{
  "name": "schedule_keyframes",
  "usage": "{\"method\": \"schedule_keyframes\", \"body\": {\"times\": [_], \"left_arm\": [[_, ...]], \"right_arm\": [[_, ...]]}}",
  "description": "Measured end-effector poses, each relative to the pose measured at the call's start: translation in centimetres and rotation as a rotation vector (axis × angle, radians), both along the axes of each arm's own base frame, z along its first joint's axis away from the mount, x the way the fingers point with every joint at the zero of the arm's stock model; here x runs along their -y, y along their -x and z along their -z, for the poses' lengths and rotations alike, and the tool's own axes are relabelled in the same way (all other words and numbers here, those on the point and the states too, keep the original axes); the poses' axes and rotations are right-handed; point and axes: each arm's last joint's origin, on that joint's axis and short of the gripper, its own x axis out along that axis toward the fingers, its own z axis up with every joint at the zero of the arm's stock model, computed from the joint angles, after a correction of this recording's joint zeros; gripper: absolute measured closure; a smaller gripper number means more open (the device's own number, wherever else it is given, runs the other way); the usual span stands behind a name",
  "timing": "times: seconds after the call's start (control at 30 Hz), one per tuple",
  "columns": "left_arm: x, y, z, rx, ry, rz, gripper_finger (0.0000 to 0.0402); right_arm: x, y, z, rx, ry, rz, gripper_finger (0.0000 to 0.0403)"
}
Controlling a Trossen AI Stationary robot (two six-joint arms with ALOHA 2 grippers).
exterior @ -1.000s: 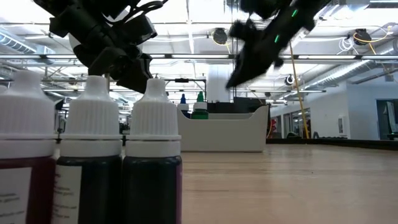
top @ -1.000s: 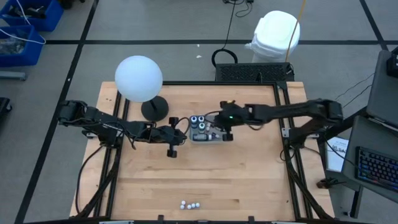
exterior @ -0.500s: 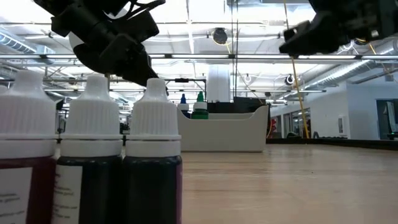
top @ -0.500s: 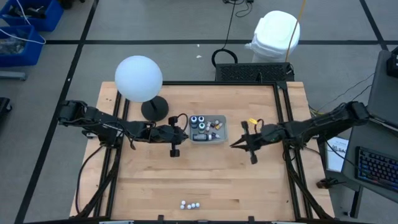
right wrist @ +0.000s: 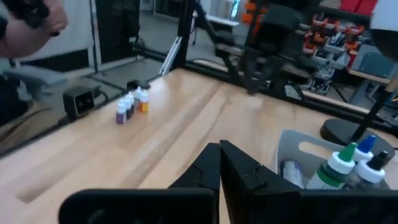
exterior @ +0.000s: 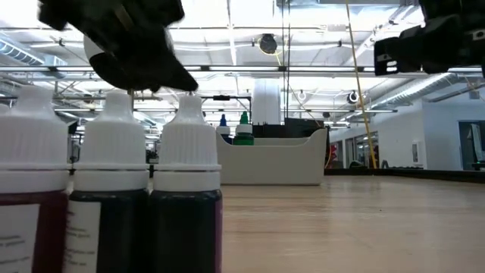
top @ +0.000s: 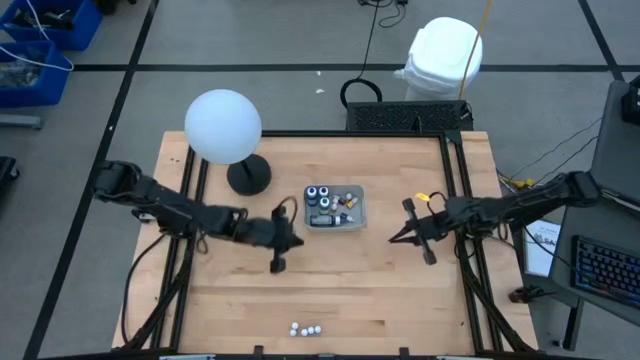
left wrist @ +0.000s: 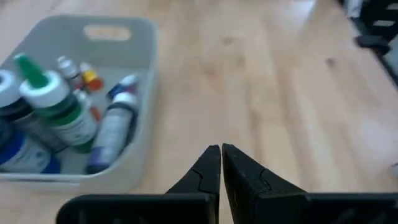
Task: Pick & Place food coloring
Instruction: Put the right small purple food coloring bottle into the gray bin
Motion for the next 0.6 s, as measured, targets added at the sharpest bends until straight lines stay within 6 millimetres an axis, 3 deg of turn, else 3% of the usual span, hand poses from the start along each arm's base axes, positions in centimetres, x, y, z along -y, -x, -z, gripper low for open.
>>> {"method": "schedule_keyframes", "body": {"times": [0.13, 0.27, 0.4, 0.6], "left_arm": [[4.2, 0.8, -1.4, 0.033, -0.006, 0.057, 0.0389], [7.9, 2.2, -2.8, -0.024, 0.032, 0.048, 0.0395], [11.3, 2.1, -3.8, -0.124, 0.056, 0.022, 0.0397], [15.6, -3.1, -3.7, -0.426, 0.066, 0.044, 0.0393]], "right_arm": [[0.1, 0.7, -0.2, 0.018, -0.047, 0.006, 0.0402], [0.2, 1.0, -0.5, 0.036, -0.068, 0.008, 0.0401], [0.2, 1.1, -0.5, 0.048, -0.045, 0.008, 0.0402], [0.2, 1.0, -0.5, 0.056, -0.011, 0.006, 0.0402]]}}
